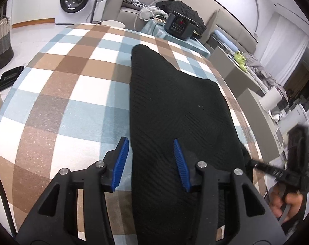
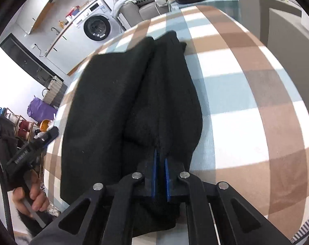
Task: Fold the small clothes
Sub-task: 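Grasp the sweater end with the left gripper while the right gripper holds the fold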
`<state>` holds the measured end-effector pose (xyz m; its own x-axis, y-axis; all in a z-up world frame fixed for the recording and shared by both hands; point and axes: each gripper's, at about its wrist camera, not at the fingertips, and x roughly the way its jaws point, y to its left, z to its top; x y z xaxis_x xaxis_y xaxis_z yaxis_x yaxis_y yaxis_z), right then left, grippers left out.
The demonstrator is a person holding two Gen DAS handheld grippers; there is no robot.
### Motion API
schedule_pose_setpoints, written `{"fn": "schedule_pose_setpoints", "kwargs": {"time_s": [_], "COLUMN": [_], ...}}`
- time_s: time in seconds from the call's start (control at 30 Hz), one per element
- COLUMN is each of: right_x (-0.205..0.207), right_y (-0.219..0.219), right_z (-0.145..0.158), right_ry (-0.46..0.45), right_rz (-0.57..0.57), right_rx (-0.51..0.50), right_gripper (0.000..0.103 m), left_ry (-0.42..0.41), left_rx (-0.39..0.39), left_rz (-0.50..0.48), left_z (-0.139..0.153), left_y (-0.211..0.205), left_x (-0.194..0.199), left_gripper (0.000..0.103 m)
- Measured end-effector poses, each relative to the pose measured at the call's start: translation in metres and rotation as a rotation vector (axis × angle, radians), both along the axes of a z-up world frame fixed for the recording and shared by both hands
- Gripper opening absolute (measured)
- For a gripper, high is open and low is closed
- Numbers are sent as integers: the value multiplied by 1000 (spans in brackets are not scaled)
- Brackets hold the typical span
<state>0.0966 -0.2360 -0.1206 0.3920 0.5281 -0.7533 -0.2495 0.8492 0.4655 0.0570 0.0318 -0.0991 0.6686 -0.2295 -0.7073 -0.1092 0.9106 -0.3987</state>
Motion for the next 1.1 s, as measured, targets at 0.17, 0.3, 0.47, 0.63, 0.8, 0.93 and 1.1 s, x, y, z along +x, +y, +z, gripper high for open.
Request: {"fn": "schedule_pose_setpoints", "kwargs": {"time_s": [0.17, 0.3, 0.47, 0.63, 0.8, 0.93, 1.1], "right_x": [26, 81, 125, 146, 148, 139, 116], "right_y": [-6, 4, 22, 29, 43, 49, 45], "right_z": [27, 18, 8, 5, 4, 12, 71], "right_ry": [-118, -67, -20, -2, -32, -104, -262], "right_rz": [-36, -74, -53, -27, 10, 24, 29], "right_rx": [45, 82, 164, 195, 114, 85, 117], "right_gripper": [23, 23, 39, 44, 39, 12, 11], "left_ry": [-3, 13, 22, 23, 27, 18, -12], "left_rx": [11, 15, 13, 4, 5, -4, -5], "left_rz": [-20, -30, -27, -32, -39, -39, -38], "left_z": [1, -2, -4, -5, -7, -5, 8], "left_y": [-9, -10, -9, -6, -5, -4, -4], "left_x": [0, 3, 2, 5, 9, 8, 4], "left_gripper": [55, 55, 55, 55, 55, 55, 55]}}
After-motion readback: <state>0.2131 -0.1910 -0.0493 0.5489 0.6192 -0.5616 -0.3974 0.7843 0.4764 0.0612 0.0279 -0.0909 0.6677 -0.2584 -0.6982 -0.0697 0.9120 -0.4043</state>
